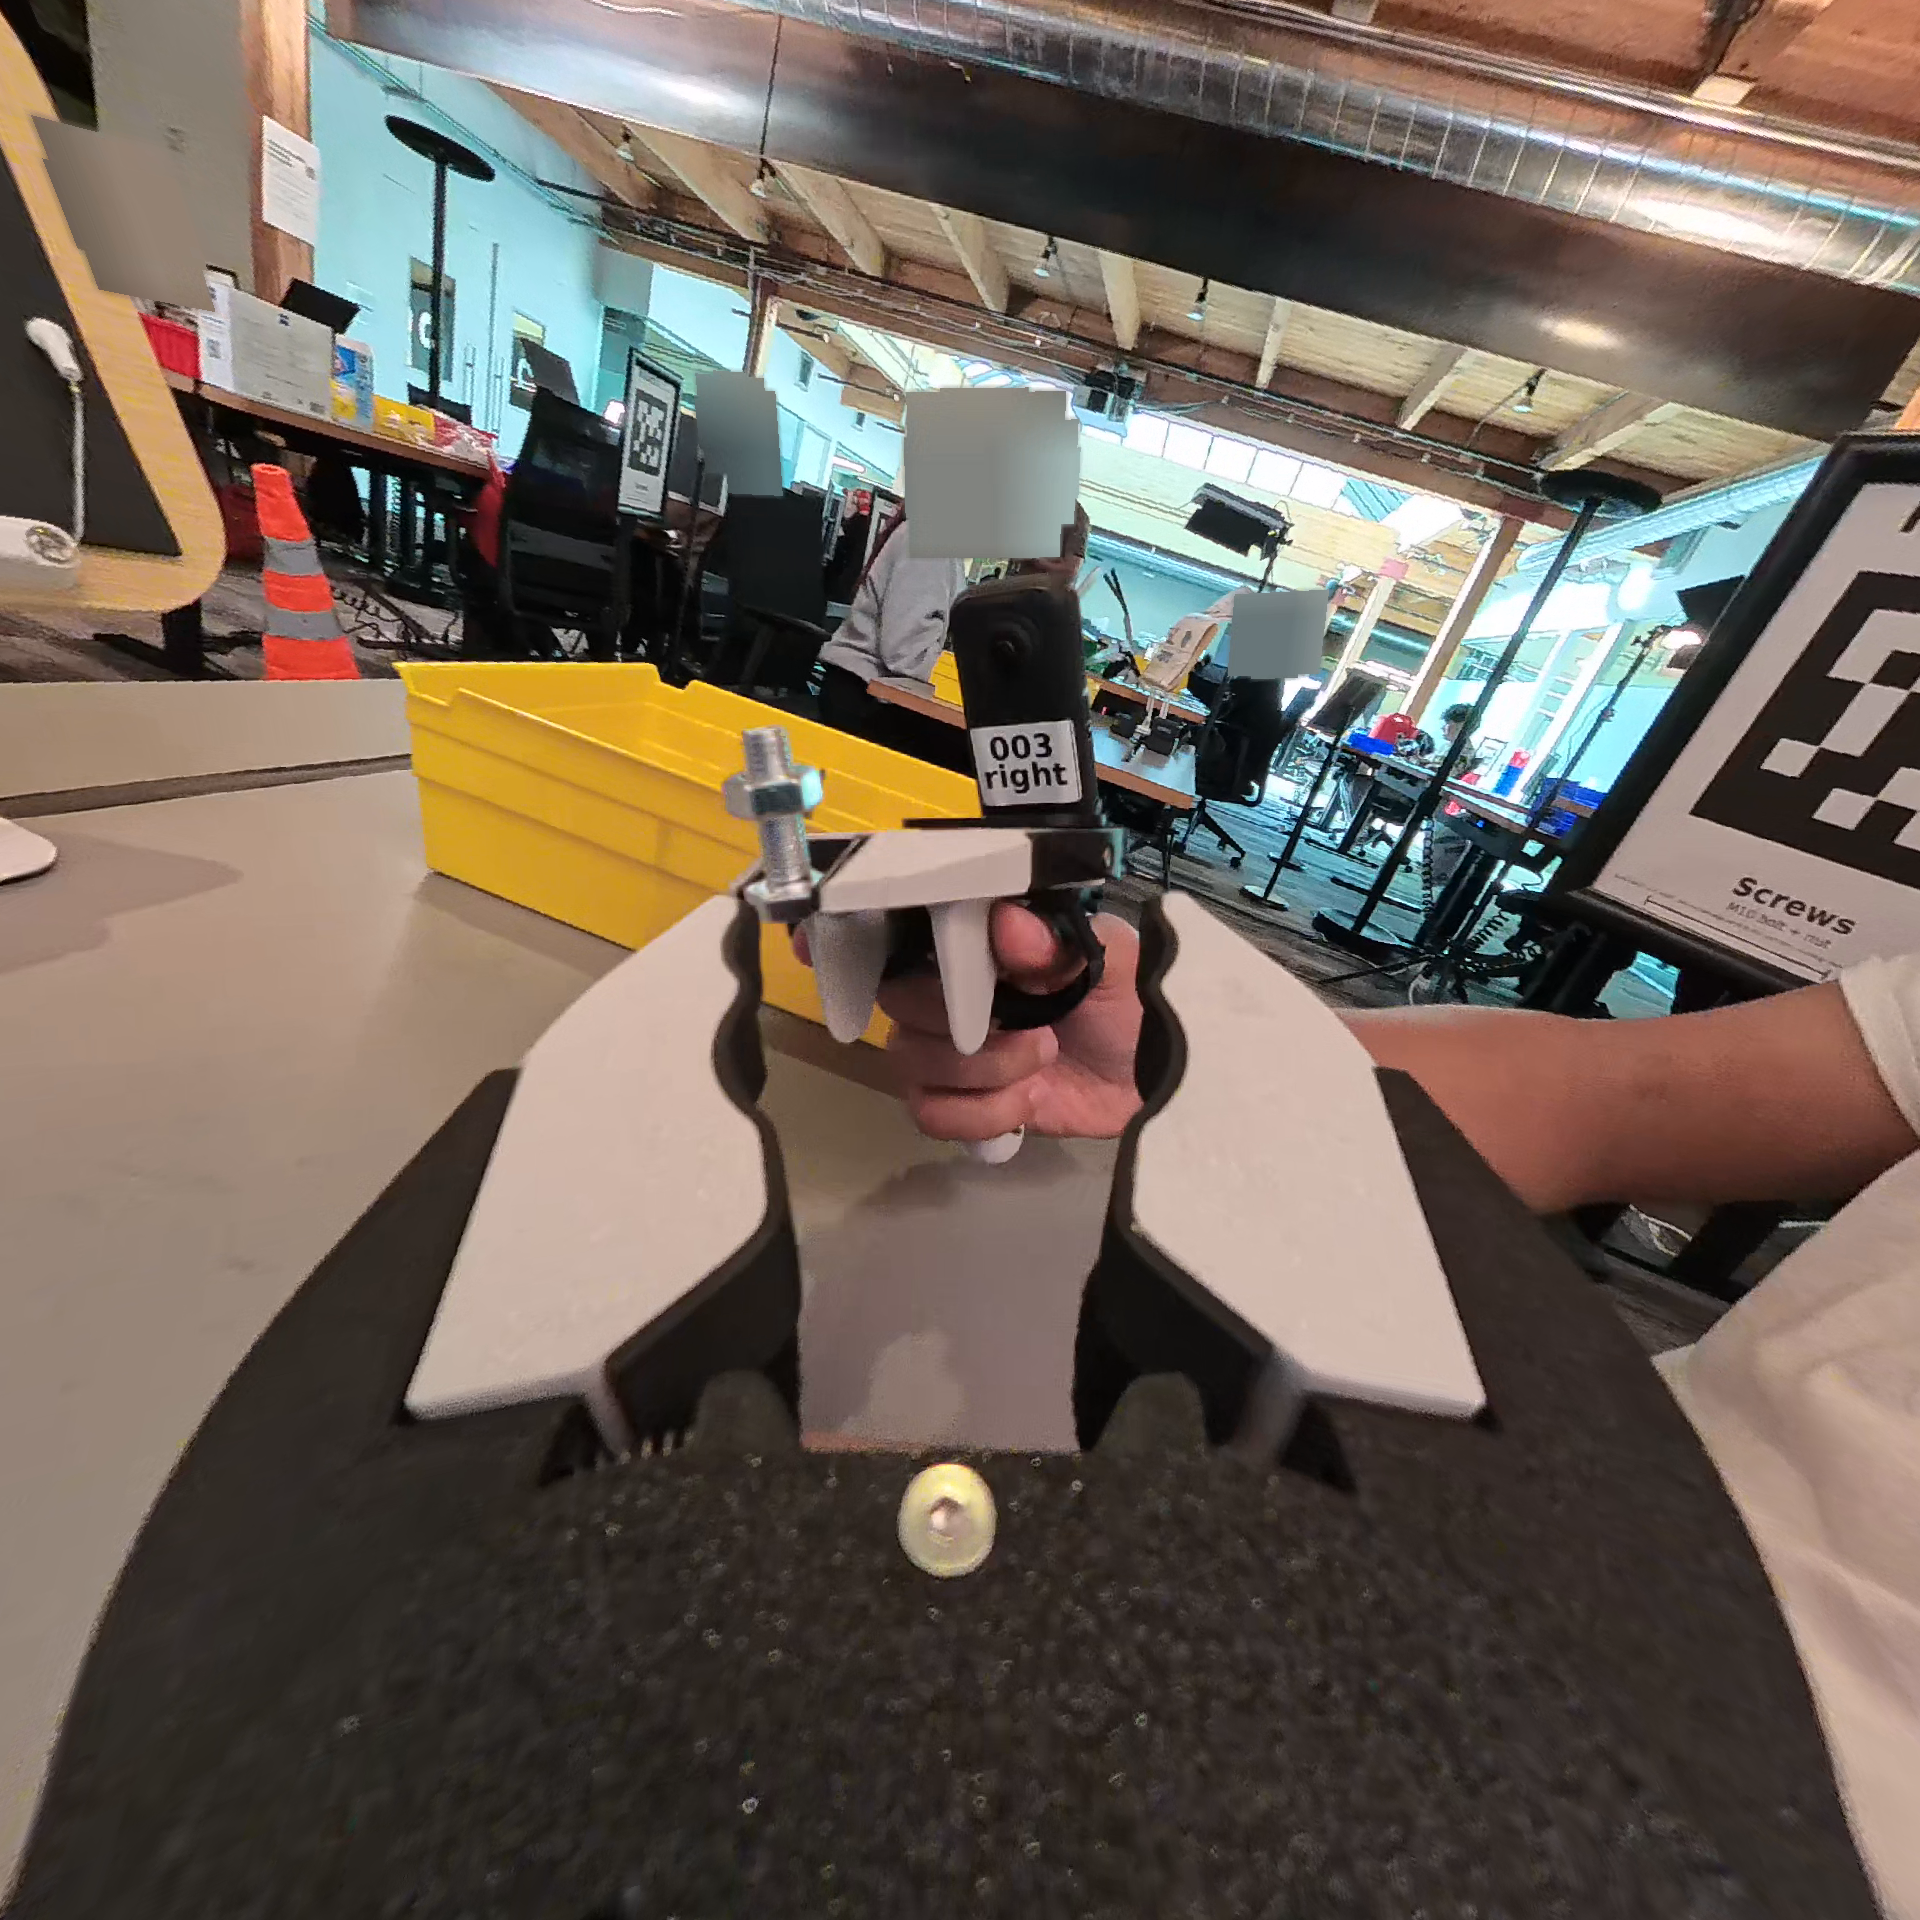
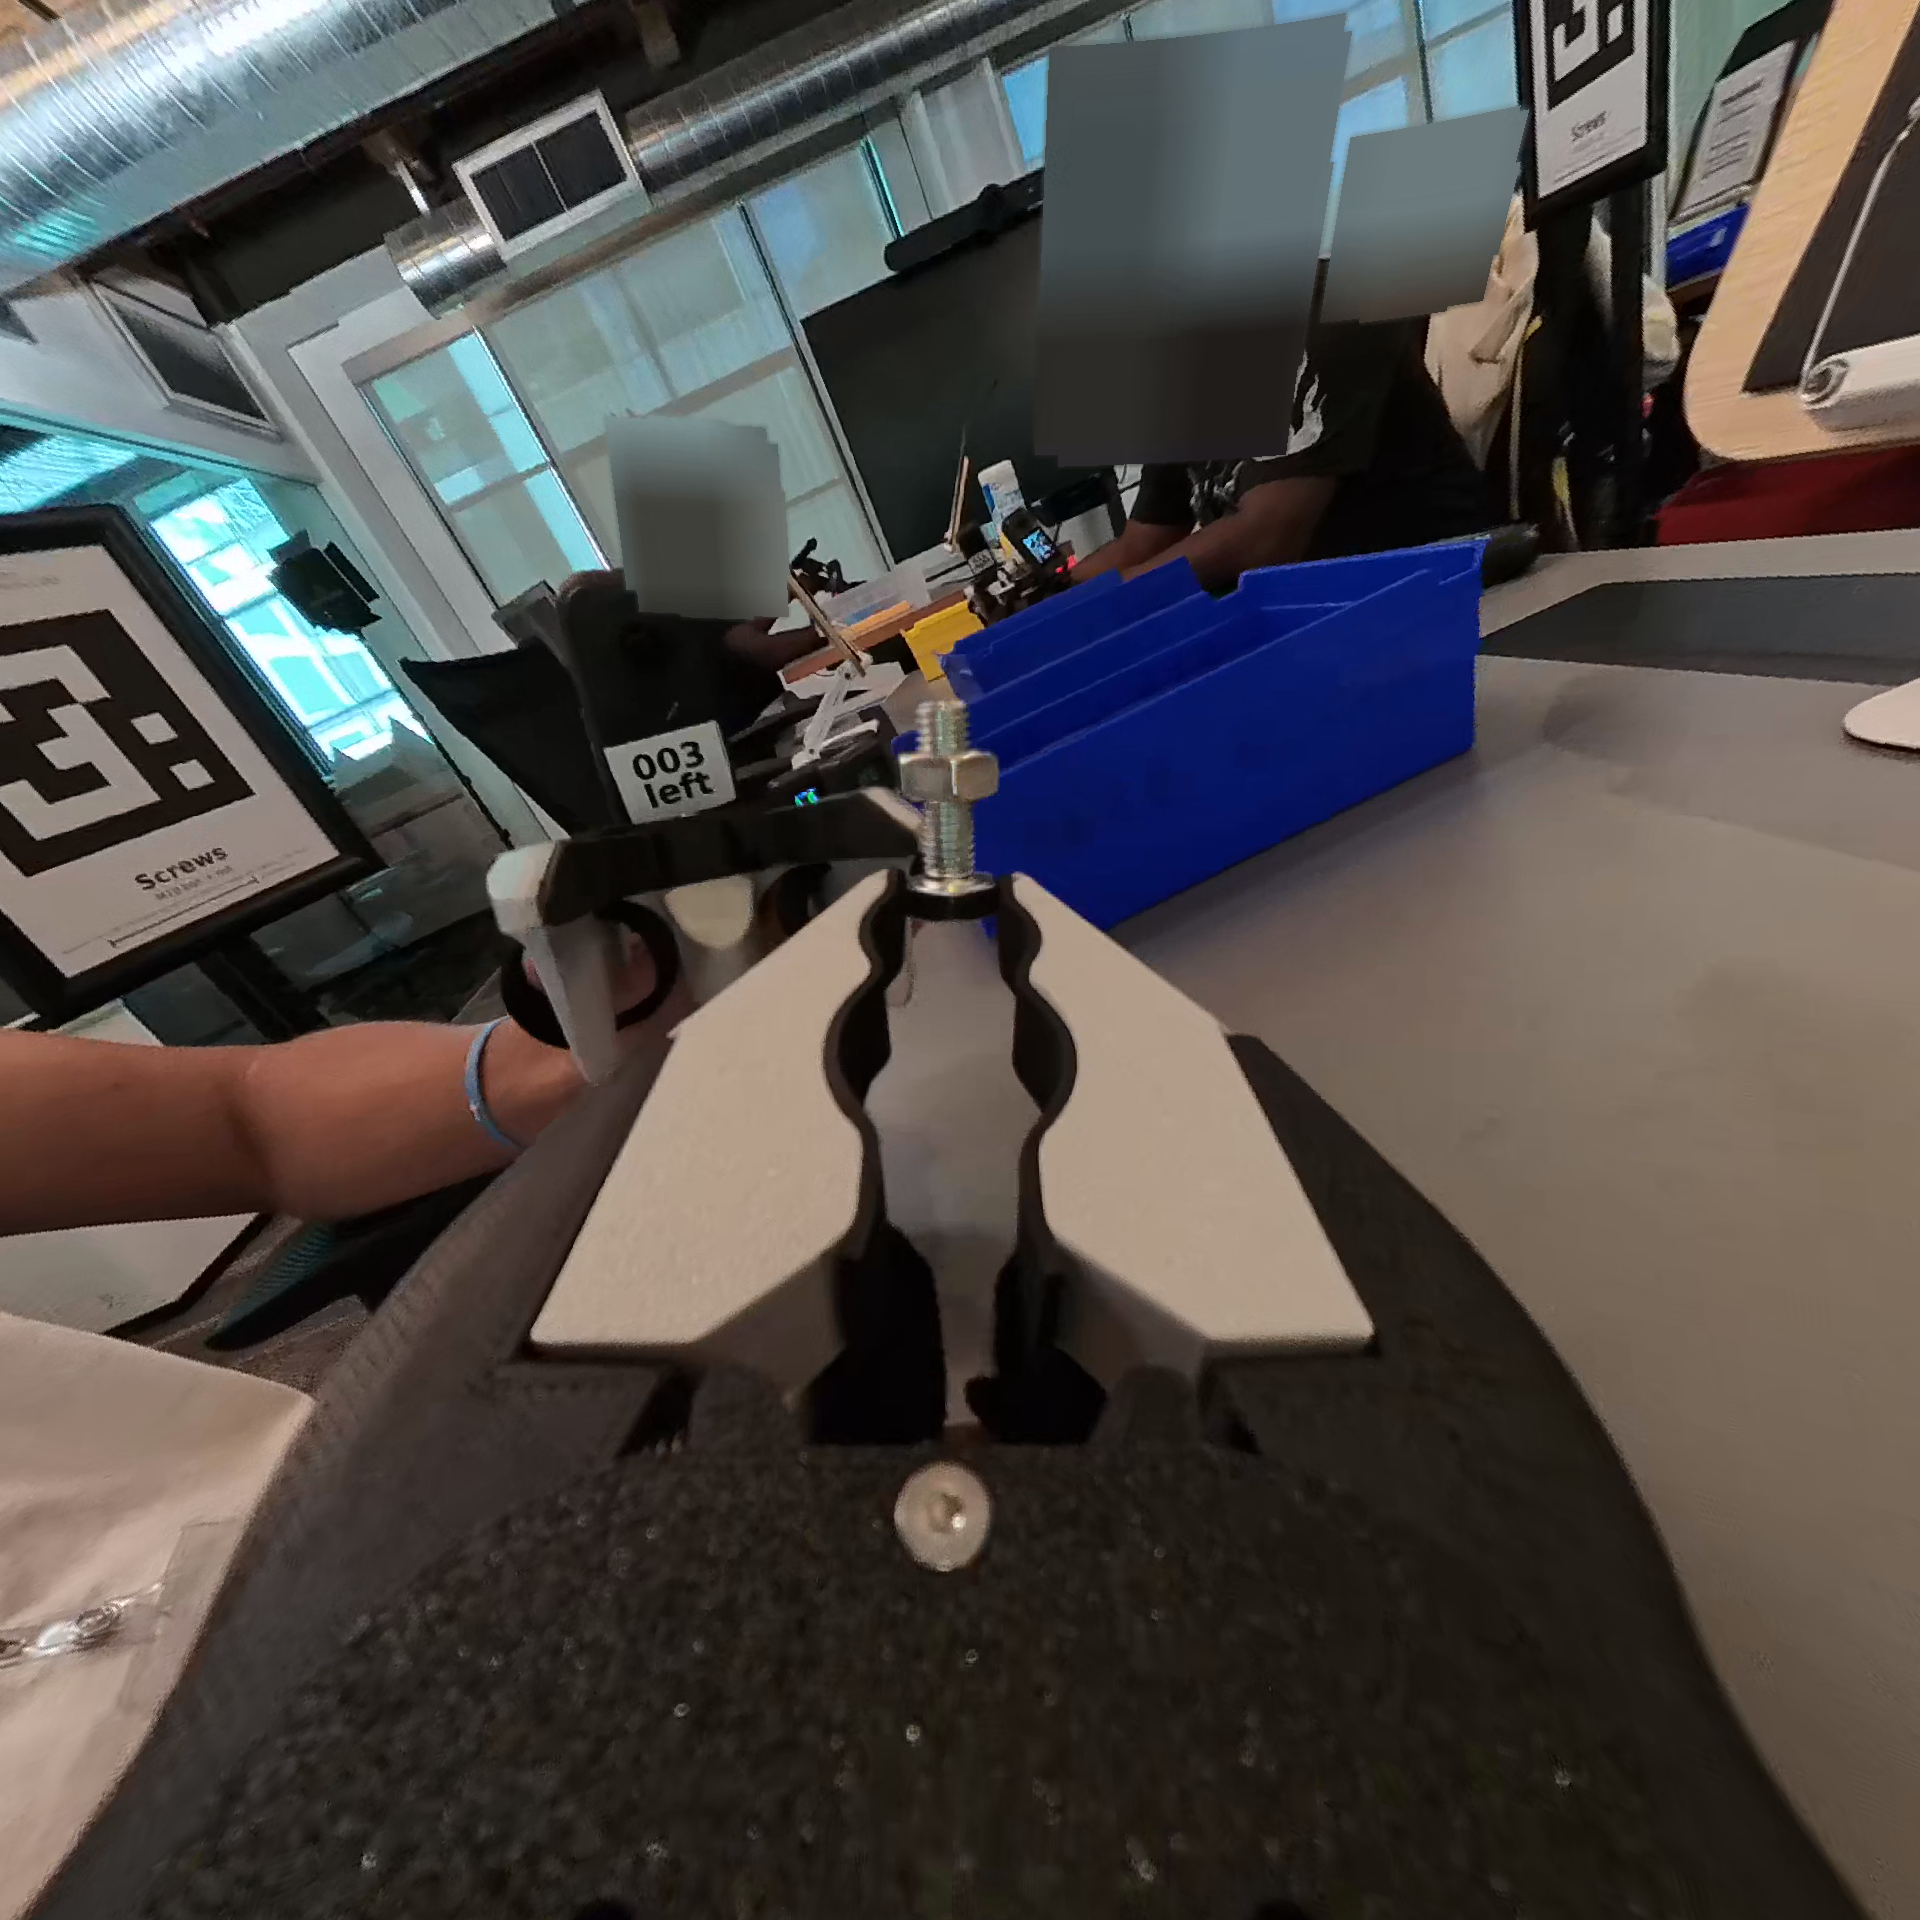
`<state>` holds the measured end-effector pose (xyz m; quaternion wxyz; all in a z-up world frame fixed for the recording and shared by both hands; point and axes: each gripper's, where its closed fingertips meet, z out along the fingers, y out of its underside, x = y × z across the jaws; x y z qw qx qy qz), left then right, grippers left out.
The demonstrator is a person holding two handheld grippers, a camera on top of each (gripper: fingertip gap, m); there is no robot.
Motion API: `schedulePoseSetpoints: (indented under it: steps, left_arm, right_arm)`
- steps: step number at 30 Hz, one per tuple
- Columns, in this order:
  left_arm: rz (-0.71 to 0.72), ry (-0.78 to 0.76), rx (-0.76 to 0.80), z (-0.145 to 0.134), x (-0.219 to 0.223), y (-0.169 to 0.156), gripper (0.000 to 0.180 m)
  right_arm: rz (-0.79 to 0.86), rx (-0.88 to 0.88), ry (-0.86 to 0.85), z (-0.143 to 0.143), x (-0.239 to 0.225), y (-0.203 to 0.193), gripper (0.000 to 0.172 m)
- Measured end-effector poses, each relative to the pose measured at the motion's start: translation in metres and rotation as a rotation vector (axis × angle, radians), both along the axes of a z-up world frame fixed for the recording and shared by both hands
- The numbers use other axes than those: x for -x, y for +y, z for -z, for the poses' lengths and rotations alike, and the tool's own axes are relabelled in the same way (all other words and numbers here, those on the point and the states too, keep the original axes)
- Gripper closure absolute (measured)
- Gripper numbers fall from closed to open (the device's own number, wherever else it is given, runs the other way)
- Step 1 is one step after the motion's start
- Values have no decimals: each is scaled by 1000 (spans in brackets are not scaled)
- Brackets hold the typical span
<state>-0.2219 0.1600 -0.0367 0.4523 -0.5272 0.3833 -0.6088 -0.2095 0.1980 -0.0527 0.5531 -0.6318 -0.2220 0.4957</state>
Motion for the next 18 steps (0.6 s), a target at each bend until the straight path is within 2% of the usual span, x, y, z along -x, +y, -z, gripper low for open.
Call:
schedulePoseSetpoints:
  steps: [9,13,15,18]
  left_arm:
    - [-10,-16,20,-1,-7,9,106]
    - [-6,-22,14,-5,-1,6,109]
    - [1,-44,16,-8,5,7,122]
    - [-23,-51,26,-8,8,14,119]
  right_arm:
    - [-99,-13,-92,14,41,-17,155]
    - [-55,-1,-76,12,27,-8,155]
    - [-16,-6,-69,10,15,-3,155]
    - [-4,1,-55,8,8,-1,155]
